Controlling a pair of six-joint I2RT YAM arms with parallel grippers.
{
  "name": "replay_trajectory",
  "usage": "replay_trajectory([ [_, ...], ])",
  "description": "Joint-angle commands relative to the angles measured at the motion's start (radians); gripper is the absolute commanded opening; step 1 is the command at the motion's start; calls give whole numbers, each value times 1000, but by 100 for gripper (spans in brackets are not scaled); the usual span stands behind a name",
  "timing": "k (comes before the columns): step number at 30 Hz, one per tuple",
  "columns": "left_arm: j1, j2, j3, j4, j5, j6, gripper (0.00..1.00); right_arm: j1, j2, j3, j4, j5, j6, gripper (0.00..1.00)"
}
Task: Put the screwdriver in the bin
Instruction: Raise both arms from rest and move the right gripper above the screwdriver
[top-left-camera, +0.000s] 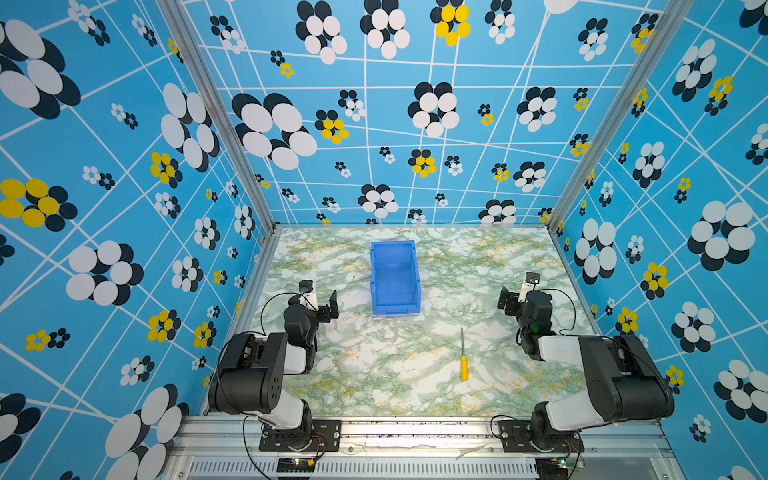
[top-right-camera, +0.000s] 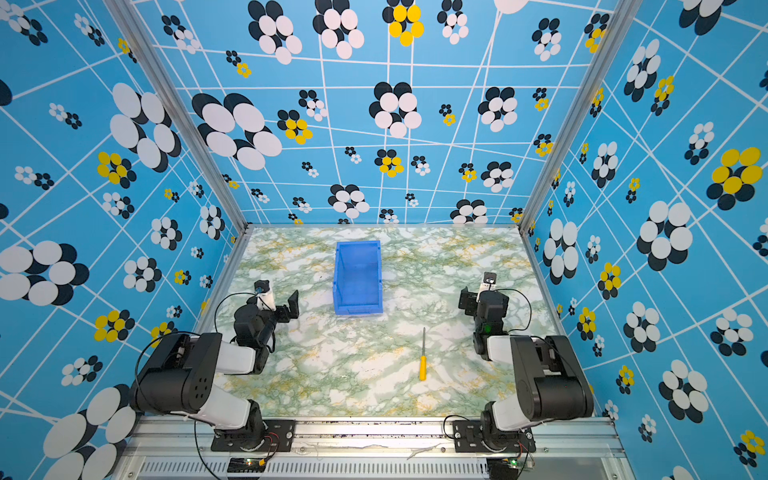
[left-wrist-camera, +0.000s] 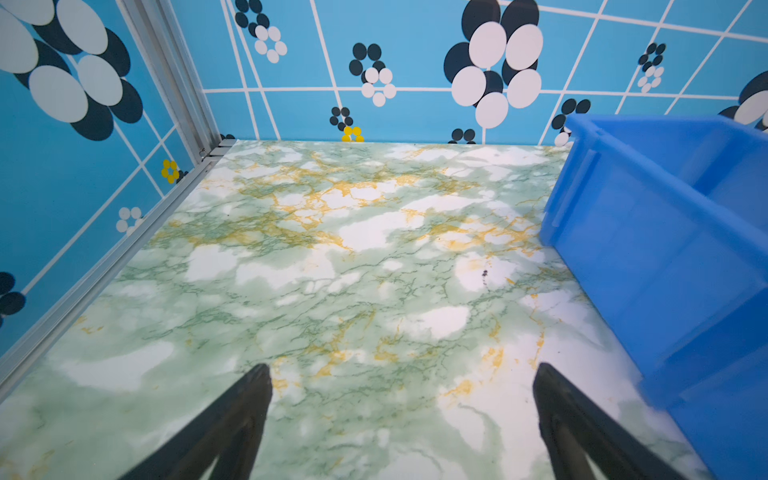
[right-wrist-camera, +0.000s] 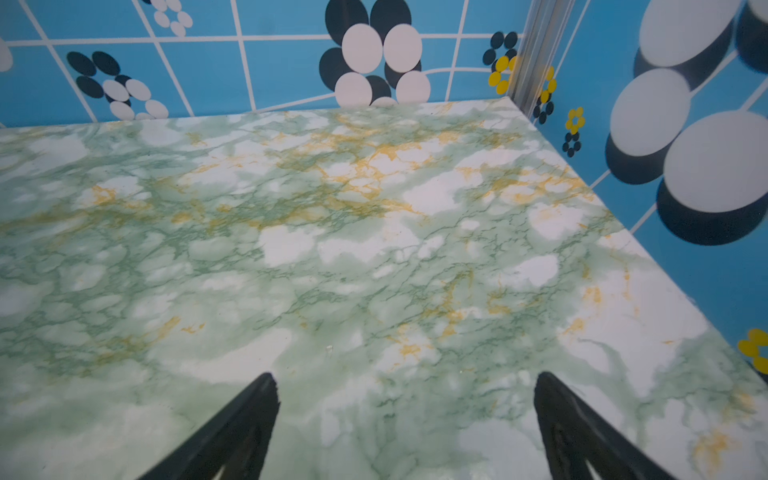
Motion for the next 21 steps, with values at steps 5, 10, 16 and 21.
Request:
replay_trajectory([
  [5, -2, -169, 198, -532, 57, 103, 99, 2, -257, 235, -641, 55, 173, 93],
  [10, -4, -242, 325, -872, 107, 212, 99, 63, -353, 295, -920, -24, 296, 91],
  [16, -13, -333, 486, -1217, 137, 230, 99, 195, -470, 263, -1094, -84, 443, 81],
  [21, -71, -352, 615, -1500, 187, 275, 99, 333, -503, 264, -1232, -93, 512, 76],
])
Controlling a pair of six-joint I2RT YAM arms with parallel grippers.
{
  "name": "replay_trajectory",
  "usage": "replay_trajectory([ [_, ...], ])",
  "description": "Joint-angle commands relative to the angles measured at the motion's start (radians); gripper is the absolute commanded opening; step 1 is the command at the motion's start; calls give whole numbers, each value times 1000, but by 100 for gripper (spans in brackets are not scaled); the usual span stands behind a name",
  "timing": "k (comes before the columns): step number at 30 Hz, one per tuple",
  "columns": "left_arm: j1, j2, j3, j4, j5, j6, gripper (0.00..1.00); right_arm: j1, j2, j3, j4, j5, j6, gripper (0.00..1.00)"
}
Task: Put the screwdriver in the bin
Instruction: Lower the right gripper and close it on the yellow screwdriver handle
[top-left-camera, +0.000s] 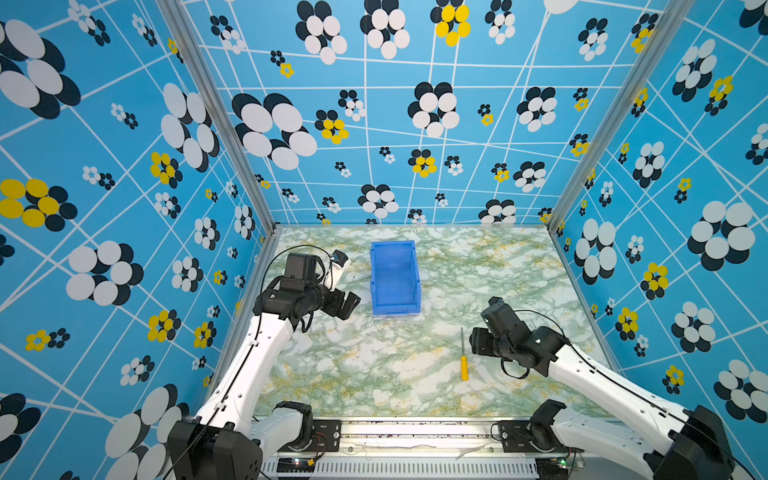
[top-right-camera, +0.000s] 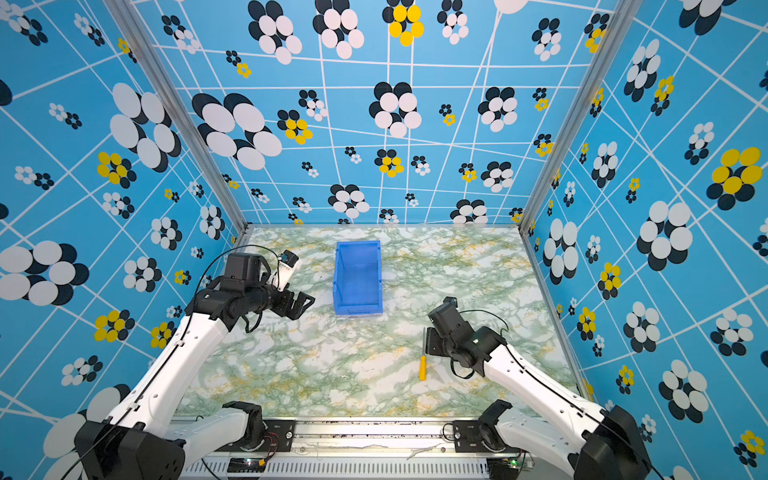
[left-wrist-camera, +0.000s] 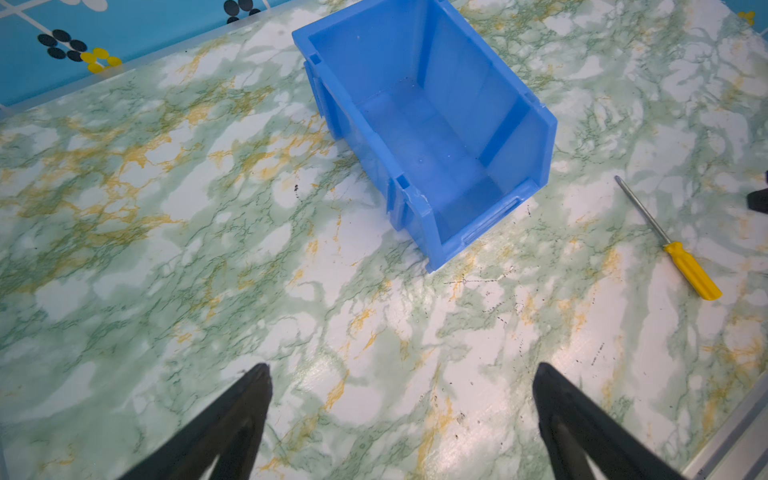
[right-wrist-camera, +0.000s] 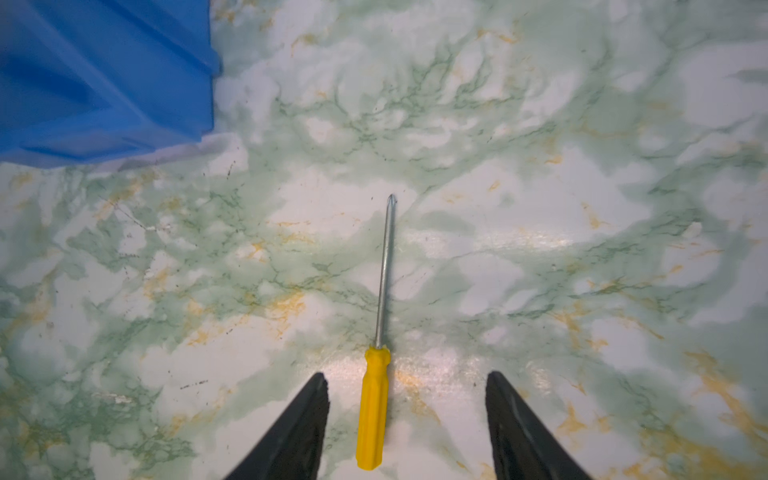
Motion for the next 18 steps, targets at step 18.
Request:
replay_trajectory([
  [18, -25, -5, 59, -102, 5, -5, 99, 213, 280, 20, -12, -17, 127, 44],
])
